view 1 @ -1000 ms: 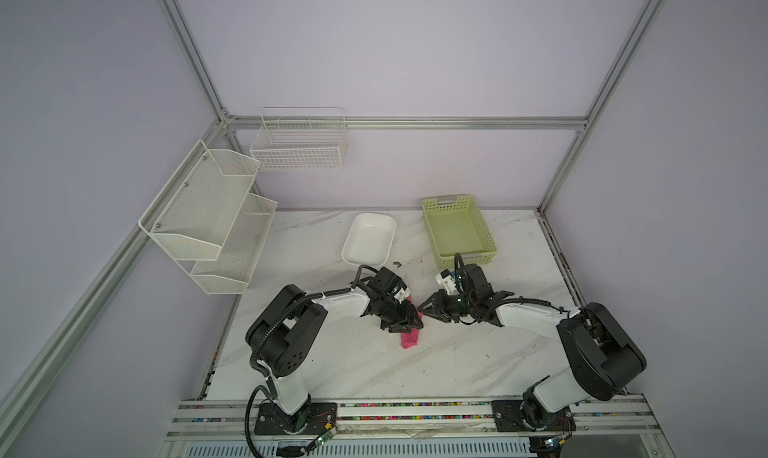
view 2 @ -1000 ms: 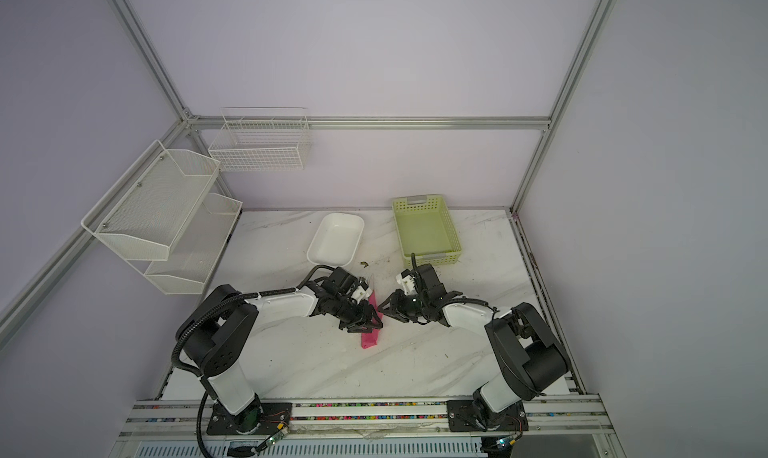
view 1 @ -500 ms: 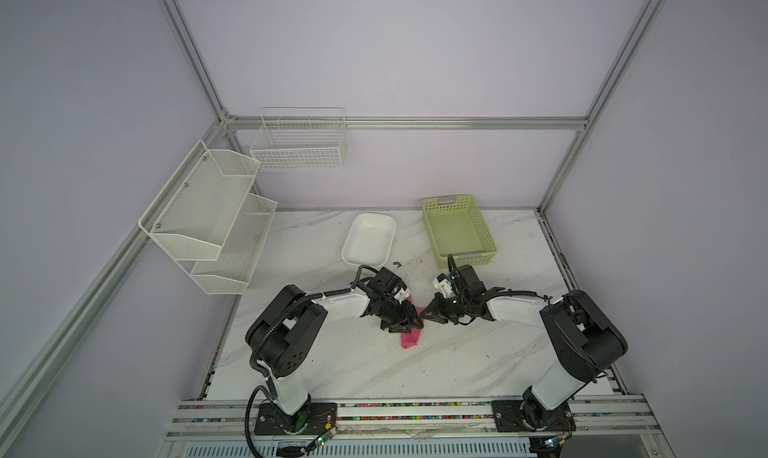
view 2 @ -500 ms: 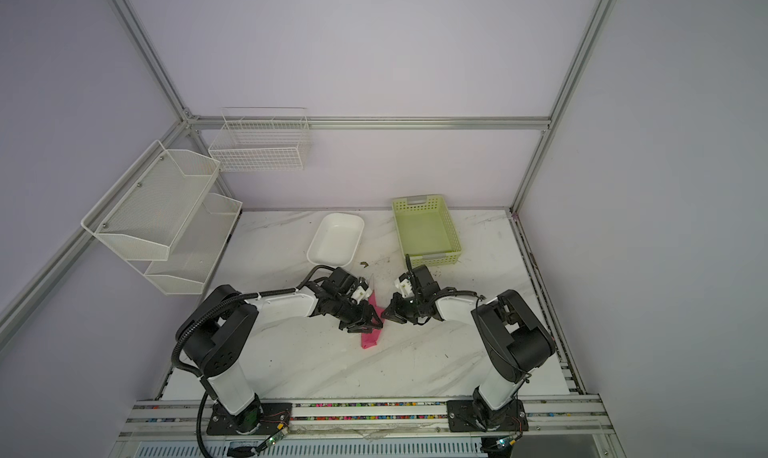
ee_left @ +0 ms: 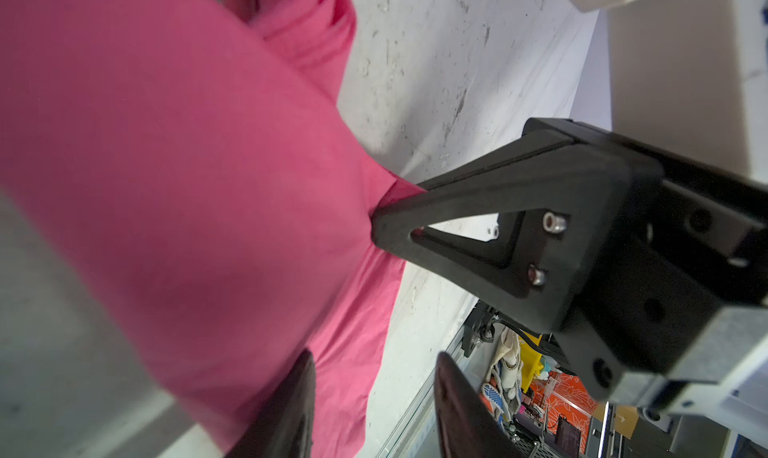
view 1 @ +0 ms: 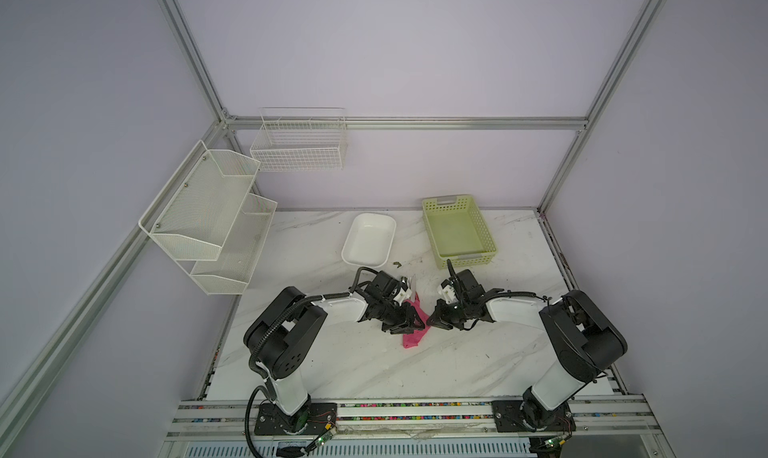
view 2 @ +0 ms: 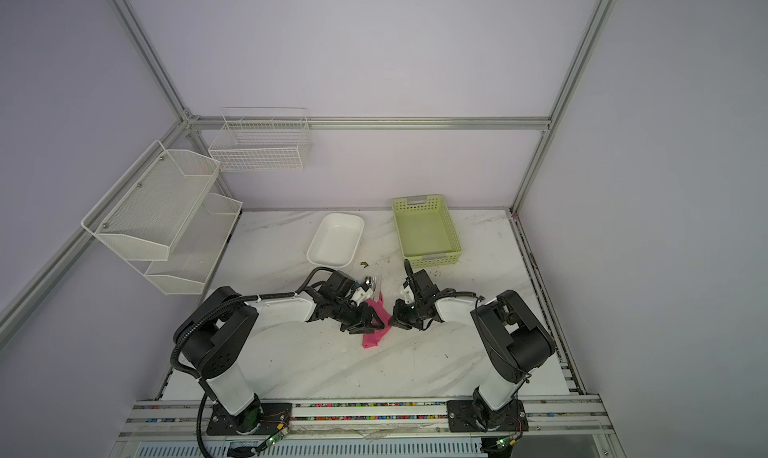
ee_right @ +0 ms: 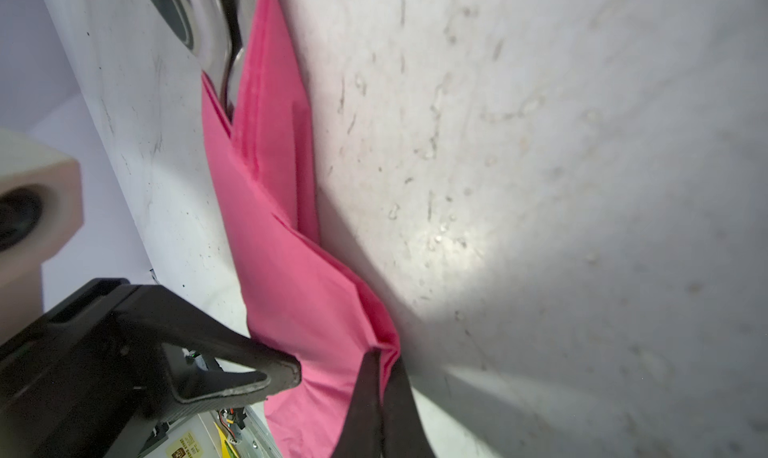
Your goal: Place the utensils on the paper napkin and roll it up
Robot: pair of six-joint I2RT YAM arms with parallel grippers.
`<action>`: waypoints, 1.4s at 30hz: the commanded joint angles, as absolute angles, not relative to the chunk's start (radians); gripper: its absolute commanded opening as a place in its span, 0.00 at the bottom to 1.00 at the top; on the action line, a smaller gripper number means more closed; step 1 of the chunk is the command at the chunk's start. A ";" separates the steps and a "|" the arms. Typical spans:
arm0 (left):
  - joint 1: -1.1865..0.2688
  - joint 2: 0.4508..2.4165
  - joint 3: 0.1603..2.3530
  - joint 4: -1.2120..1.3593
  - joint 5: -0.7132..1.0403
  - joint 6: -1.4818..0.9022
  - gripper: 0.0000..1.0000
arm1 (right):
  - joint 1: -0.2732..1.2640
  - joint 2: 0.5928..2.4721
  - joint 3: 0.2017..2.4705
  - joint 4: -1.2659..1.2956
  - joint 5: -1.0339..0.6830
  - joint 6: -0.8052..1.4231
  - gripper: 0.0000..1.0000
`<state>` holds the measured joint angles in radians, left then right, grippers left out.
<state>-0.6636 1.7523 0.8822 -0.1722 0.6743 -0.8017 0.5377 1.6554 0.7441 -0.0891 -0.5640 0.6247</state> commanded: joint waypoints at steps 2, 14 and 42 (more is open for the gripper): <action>-0.660 1.761 0.805 -0.292 0.602 -0.810 0.42 | 0.528 1.663 0.739 -0.164 -0.480 0.604 0.00; -0.651 1.807 0.809 -0.355 0.588 -0.774 0.18 | 0.529 1.619 0.775 -0.256 -0.460 0.589 0.00; -0.650 1.828 0.831 -0.363 0.581 -0.764 0.15 | 0.657 1.752 0.949 -0.196 -0.516 0.688 0.04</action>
<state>-0.6479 1.7695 0.8577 -0.1837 0.6807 -0.7818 0.6609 1.7416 0.9707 -0.2192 -0.5377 0.6765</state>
